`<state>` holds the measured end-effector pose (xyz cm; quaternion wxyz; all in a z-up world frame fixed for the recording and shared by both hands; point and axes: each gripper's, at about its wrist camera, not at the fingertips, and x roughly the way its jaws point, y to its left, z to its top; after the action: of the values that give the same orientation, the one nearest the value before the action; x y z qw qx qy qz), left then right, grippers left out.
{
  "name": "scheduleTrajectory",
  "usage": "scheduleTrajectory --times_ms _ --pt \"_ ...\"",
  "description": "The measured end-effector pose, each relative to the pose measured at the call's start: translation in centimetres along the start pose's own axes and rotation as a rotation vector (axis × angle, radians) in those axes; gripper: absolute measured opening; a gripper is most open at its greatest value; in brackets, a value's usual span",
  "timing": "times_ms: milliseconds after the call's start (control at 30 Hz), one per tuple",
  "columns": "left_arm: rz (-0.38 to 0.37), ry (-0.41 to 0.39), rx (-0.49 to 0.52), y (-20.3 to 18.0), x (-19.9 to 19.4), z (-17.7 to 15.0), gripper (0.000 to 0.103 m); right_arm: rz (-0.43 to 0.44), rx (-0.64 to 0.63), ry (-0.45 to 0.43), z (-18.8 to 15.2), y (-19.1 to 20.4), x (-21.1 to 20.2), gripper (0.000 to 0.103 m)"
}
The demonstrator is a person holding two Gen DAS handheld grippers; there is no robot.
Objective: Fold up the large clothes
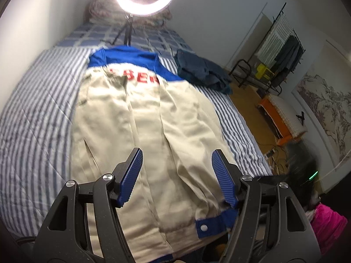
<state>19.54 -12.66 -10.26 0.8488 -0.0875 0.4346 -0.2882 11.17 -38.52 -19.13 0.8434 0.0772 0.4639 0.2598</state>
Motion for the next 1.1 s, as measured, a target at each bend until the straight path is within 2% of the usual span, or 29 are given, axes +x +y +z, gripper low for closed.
scheduleTrajectory --times_ms 67,167,267,333,433,633,733,767,833,867,933,1033,1100 --pt "-0.035 0.045 -0.017 -0.1 0.9 -1.1 0.068 0.000 0.072 -0.077 -0.7 -2.0 -3.1 0.043" --pt "-0.095 0.125 -0.047 -0.6 2.7 -2.9 0.068 -0.032 0.233 -0.119 -2.2 -6.6 -4.8 0.045" --pt "-0.158 0.211 -0.084 -1.4 4.9 -5.6 0.068 -0.026 0.391 -0.101 -3.8 -11.2 -4.4 0.046" --pt "-0.182 0.245 -0.106 -1.8 5.9 -6.9 0.068 -0.013 0.441 -0.071 -4.7 -13.0 -3.6 0.046" --pt "-0.212 0.285 -0.138 -2.5 7.3 -8.9 0.068 0.013 0.444 -0.050 -5.1 -13.4 -2.8 0.046" --pt "-0.172 0.309 -0.124 -4.2 9.3 -11.1 0.068 -0.004 0.380 -0.001 -4.8 -11.8 -0.2 0.047" --pt "-0.134 0.306 -0.114 -4.8 10.2 -11.9 0.068 -0.010 0.373 0.023 -4.6 -11.7 1.0 0.041" --pt "-0.116 0.309 -0.101 -5.1 10.7 -12.1 0.068 -0.015 0.369 0.030 -4.6 -11.6 1.2 0.035" --pt "-0.083 0.306 -0.063 -5.6 11.5 -12.5 0.068 -0.025 0.361 0.032 -4.6 -11.6 1.3 0.033" --pt "-0.071 0.302 -0.038 -5.9 11.9 -12.6 0.065 -0.029 0.362 0.031 -4.6 -11.6 1.3 0.032" --pt "-0.082 0.313 -0.024 -6.1 12.9 -12.8 0.020 -0.022 0.376 0.018 -4.3 -11.8 1.2 0.031" --pt "-0.185 0.327 -0.097 -5.7 13.4 -12.9 0.013 -0.019 0.383 -0.001 -4.3 -12.2 0.5 0.031" --pt "-0.405 0.327 -0.255 -4.9 12.6 -12.7 0.011 -0.007 0.390 -0.014 -4.2 -12.3 -0.1 0.031"
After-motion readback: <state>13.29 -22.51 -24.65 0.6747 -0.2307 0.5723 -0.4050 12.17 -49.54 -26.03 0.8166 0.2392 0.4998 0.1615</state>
